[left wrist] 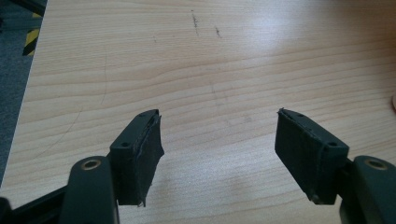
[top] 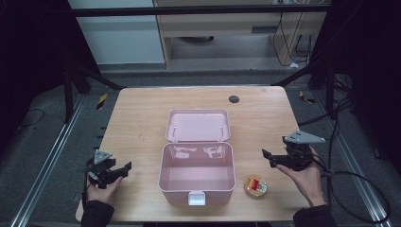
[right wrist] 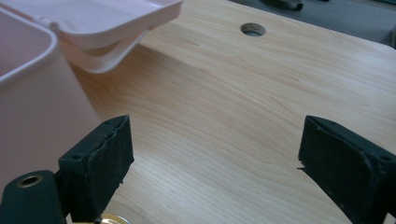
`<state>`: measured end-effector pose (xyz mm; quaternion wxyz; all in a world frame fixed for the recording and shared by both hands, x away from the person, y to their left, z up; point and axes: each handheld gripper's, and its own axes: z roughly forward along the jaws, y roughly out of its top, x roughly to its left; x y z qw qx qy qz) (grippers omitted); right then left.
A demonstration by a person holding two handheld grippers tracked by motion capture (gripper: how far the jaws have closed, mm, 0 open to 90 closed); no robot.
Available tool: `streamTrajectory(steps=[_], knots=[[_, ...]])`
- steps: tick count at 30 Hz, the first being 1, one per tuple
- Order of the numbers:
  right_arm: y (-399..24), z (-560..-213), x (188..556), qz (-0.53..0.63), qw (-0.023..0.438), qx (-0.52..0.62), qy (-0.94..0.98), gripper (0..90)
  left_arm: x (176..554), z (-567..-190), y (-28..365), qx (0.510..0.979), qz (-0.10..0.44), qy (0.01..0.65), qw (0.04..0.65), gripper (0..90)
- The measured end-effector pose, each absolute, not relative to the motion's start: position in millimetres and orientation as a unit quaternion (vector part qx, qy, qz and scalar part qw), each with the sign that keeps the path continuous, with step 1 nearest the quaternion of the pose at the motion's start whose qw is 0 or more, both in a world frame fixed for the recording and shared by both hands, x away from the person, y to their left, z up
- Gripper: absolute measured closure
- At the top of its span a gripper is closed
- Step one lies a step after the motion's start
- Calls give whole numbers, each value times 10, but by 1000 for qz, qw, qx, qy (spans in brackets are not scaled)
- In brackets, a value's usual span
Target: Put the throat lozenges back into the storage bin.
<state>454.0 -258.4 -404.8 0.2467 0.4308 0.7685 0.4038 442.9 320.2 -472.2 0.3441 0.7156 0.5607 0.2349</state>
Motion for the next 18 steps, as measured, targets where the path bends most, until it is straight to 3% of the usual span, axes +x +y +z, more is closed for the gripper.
streamTrajectory(steps=[18], knots=[[-2279, -3823, 4572, 349, 204, 315, 858, 90, 4433, -4725, 3183, 722, 231, 552, 346, 308]])
